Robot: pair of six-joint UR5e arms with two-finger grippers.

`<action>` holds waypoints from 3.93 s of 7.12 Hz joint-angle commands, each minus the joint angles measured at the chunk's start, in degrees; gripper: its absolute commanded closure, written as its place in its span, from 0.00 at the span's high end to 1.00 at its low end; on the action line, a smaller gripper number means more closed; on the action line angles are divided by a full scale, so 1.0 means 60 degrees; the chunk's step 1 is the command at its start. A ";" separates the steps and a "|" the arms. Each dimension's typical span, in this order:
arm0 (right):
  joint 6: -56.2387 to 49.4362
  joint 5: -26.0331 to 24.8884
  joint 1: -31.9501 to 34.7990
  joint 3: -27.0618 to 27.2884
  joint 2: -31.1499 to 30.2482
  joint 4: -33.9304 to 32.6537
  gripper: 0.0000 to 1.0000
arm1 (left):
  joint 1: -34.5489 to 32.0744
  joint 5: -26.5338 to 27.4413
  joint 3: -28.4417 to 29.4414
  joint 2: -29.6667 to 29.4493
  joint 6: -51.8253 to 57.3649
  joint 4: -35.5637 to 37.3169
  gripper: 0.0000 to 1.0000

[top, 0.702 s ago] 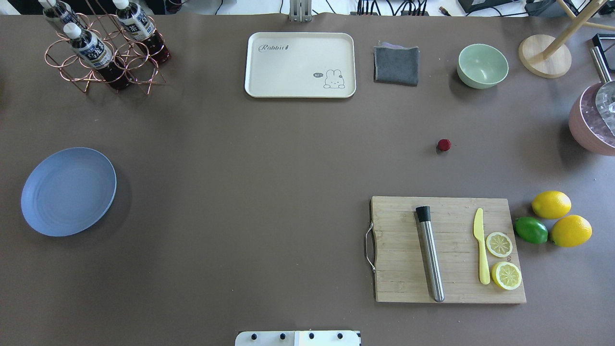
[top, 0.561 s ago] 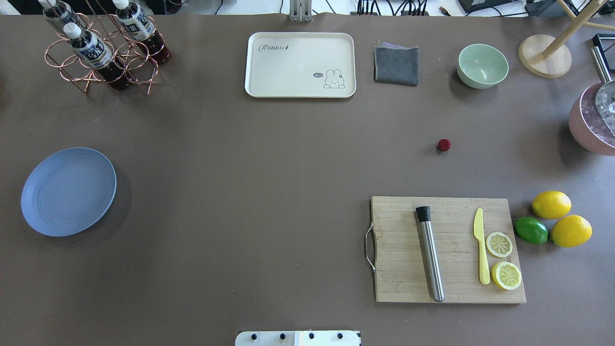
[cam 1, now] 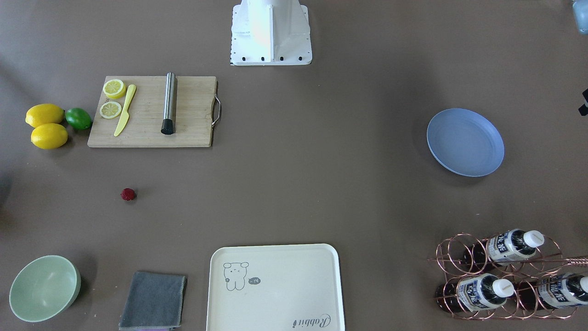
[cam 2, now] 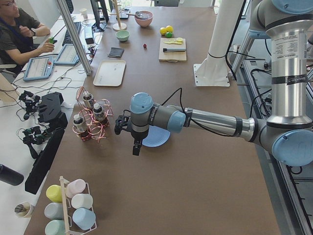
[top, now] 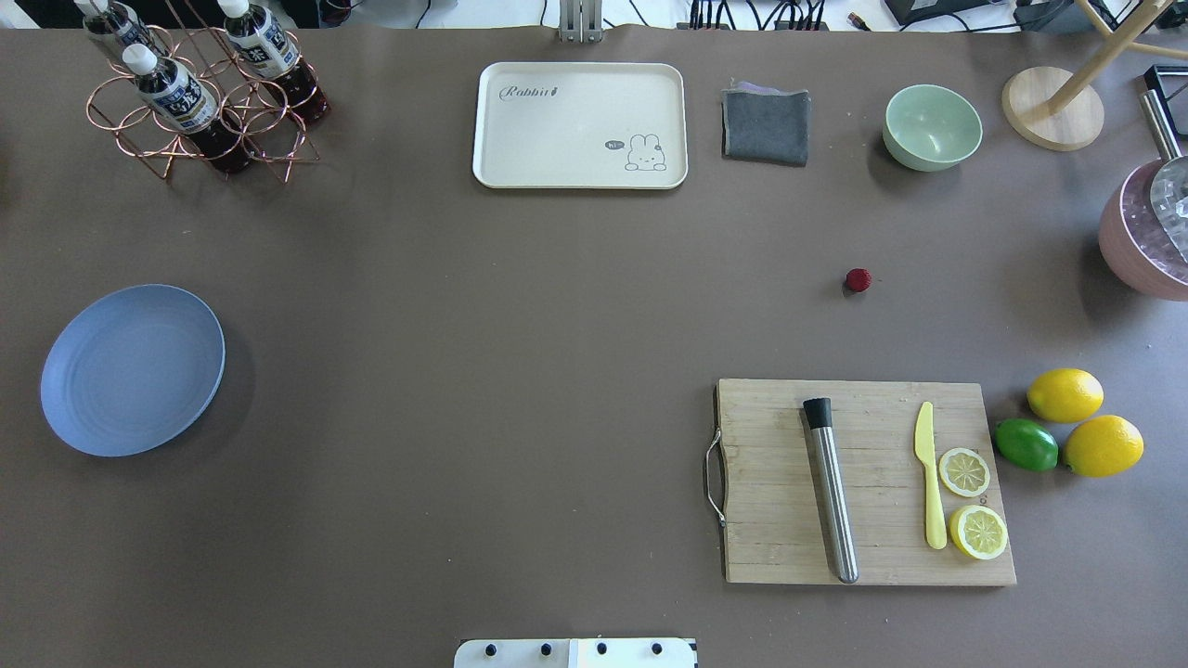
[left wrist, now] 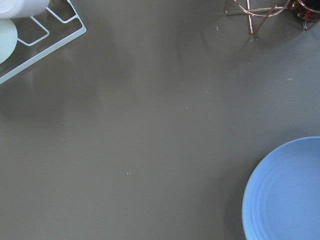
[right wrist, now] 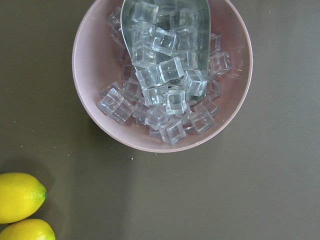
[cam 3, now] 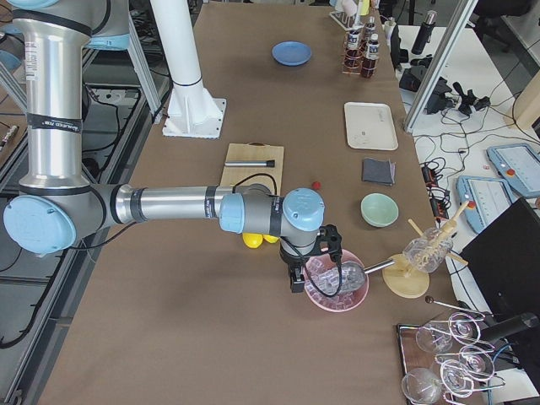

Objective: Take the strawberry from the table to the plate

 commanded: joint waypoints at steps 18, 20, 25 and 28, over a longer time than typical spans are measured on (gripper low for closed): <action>0.0348 0.0598 -0.1052 0.0284 0.0099 0.0105 1.00 | 0.2856 0.0156 0.2605 0.0496 -0.5149 -0.6480 0.98; 0.0421 0.0597 -0.1317 0.0300 0.0099 0.0223 1.00 | 0.3783 0.0278 0.3193 0.0057 -0.6014 -0.7035 0.97; 0.0421 0.0597 -0.1421 0.0300 0.0040 0.0223 1.00 | 0.3816 0.0278 0.3680 -0.0457 -0.6072 -0.7064 0.46; 0.0407 0.0641 -0.1421 0.0300 0.0026 0.0223 1.00 | 0.3816 0.0264 0.3680 -0.0457 -0.6087 -0.7064 0.00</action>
